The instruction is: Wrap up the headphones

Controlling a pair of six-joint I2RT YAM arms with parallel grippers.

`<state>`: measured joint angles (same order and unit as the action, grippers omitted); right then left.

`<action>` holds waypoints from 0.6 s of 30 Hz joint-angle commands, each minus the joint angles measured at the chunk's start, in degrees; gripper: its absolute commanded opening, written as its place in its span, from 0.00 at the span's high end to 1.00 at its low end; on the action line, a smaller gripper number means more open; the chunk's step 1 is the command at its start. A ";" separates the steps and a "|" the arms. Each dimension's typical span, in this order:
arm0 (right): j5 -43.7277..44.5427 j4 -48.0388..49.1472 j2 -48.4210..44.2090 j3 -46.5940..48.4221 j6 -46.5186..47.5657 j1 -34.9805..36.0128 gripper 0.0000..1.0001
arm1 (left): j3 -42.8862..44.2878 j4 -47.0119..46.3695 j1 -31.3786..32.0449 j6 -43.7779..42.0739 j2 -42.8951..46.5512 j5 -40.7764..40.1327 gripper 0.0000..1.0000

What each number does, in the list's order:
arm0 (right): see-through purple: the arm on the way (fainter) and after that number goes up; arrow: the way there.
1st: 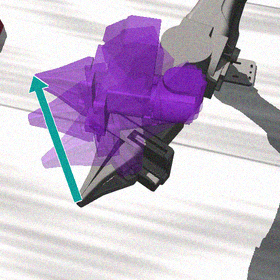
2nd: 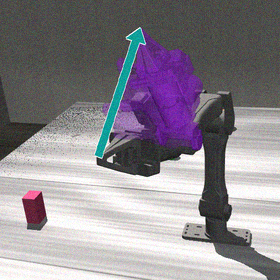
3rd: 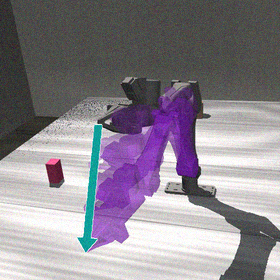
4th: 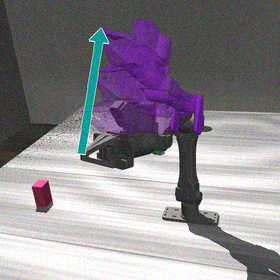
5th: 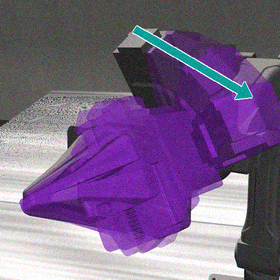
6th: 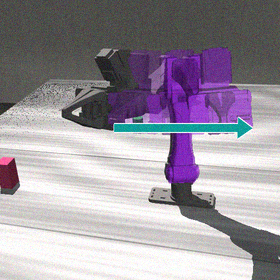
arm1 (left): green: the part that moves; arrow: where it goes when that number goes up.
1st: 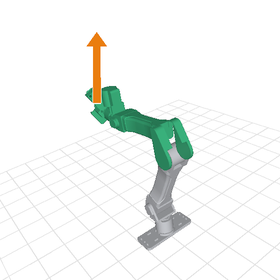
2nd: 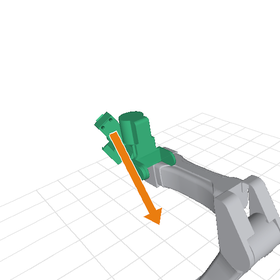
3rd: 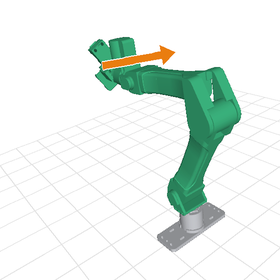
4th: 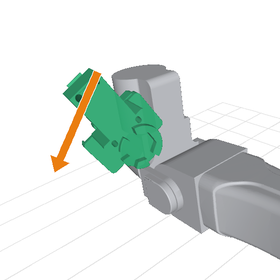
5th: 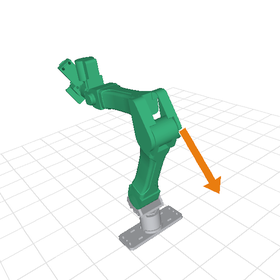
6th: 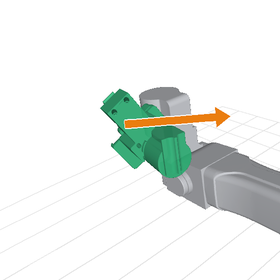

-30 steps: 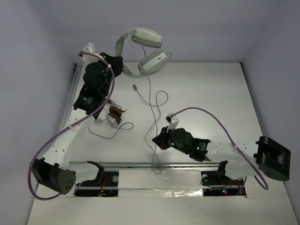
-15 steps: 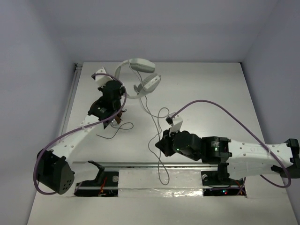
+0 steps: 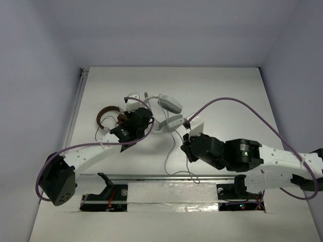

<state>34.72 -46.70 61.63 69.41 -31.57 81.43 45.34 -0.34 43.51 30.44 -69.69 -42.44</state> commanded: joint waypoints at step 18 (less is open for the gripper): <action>9.39 -8.06 3.24 7.41 12.15 -11.81 1.00 | -2.45 5.87 3.87 -3.71 12.03 21.60 1.00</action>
<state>40.75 -54.43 65.06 76.03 -21.69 70.74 41.67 6.83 47.27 25.61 -61.34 -23.83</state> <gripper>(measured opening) 0.048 0.102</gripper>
